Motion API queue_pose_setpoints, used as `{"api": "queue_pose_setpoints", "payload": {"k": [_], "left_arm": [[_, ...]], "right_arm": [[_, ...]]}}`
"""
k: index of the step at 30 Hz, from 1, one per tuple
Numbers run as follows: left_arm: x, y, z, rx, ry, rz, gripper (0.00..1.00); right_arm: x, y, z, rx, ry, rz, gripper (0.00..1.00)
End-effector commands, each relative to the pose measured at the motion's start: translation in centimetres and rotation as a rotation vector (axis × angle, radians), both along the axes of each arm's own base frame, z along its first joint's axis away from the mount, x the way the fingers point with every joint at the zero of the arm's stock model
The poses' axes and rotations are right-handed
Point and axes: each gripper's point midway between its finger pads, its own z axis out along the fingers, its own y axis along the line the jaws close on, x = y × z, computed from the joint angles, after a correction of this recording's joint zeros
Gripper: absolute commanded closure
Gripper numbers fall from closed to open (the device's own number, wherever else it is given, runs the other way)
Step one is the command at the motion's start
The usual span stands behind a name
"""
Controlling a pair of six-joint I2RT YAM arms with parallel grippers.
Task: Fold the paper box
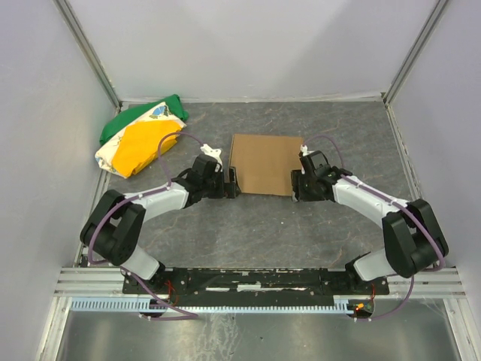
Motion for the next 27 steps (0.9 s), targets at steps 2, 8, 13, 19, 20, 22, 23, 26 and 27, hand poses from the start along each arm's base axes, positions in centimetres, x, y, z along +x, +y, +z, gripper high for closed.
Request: {"api": "queue_pose_setpoints", "payload": {"k": [2, 8, 13, 19, 20, 22, 23, 26, 27], "left_arm": [[0.8, 0.3, 1.8, 0.018, -0.087, -0.003, 0.0], [1.0, -0.3, 3.0, -0.019, -0.112, -0.006, 0.0], [1.3, 0.3, 3.0, 0.006, -0.119, 0.022, 0.01], [0.8, 0.9, 5.7, -0.042, -0.186, 0.055, 0.31], [0.7, 0.8, 6.5, -0.061, -0.203, 0.051, 0.38], [0.5, 0.6, 7.8, -0.091, -0.228, 0.04, 0.49], [0.4, 0.5, 8.4, -0.106, -0.241, 0.034, 0.52], [-0.1, -0.7, 10.1, -0.186, -0.267, -0.012, 0.66], [-0.4, -1.3, 10.5, -0.223, -0.265, -0.031, 0.68]], "right_arm": [[0.0, 0.2, 4.3, 0.024, -0.098, 0.026, 0.38], [1.3, 1.5, 10.3, 0.098, -0.229, 0.053, 0.61], [5.2, 4.2, 9.5, 0.093, -0.18, 0.103, 0.98], [8.9, 6.7, 7.1, 0.105, -0.147, 0.121, 0.98], [9.2, 6.8, 7.0, 0.107, -0.151, 0.116, 0.98], [9.6, 7.1, 7.0, 0.111, -0.154, 0.115, 0.98], [9.8, 7.1, 7.0, 0.109, -0.154, 0.114, 0.98], [9.9, 7.1, 6.4, 0.096, -0.133, 0.11, 0.99], [9.9, 7.1, 6.3, 0.094, -0.127, 0.111, 0.98]]}}
